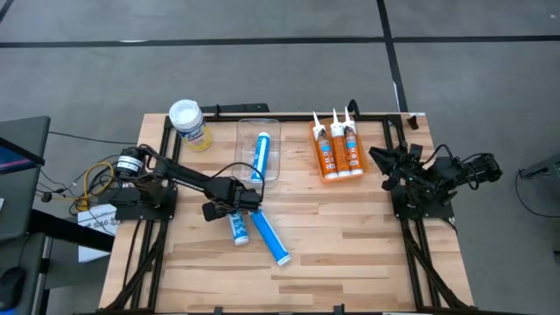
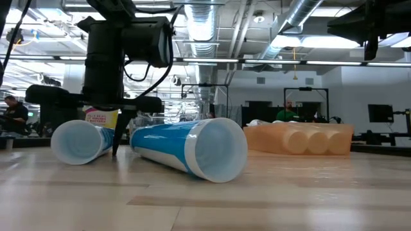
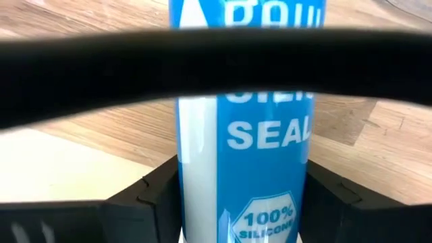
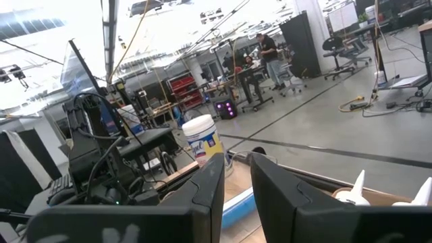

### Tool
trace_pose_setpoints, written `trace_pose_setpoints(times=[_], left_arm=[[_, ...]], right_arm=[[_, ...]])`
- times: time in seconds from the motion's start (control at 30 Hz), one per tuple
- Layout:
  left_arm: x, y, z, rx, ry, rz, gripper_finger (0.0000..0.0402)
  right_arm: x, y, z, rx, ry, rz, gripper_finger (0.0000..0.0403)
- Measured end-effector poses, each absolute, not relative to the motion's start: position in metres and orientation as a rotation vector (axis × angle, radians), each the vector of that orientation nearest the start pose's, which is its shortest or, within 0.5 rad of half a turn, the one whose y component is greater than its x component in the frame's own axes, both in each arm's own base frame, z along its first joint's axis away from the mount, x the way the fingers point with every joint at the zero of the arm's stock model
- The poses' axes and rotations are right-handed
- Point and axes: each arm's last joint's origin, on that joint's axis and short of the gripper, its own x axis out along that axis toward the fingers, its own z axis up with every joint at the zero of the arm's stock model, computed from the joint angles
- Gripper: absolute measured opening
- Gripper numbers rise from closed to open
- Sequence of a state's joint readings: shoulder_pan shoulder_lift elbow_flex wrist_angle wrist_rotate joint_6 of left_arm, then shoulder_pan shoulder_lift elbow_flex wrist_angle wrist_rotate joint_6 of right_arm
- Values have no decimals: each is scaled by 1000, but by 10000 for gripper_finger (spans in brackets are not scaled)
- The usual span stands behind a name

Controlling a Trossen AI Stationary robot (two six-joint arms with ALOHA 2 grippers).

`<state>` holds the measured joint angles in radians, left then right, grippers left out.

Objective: Pick & place silicon tubes, Sealant and Lysol wipes
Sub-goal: Put the left blue sealant into the transparent bin

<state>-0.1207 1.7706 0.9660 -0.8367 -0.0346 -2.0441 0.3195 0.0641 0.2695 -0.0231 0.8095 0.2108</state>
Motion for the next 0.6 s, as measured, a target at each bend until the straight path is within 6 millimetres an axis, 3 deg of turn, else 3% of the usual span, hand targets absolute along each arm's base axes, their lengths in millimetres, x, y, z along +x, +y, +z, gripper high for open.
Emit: trace_pose_setpoints(times=[0.27, 0.47, 0.6], left_arm=[[275, -41, 150, -1306, 1169, 1574, 200], [272, -55, 196, -1260, 1210, 1557, 200], [272, -63, 239, -1313, 1146, 1479, 200]], right_arm=[[73, 2, 245, 305, -208, -470, 66], [73, 2, 245, 305, -208, -471, 66], [73, 2, 245, 306, -208, -472, 66]])
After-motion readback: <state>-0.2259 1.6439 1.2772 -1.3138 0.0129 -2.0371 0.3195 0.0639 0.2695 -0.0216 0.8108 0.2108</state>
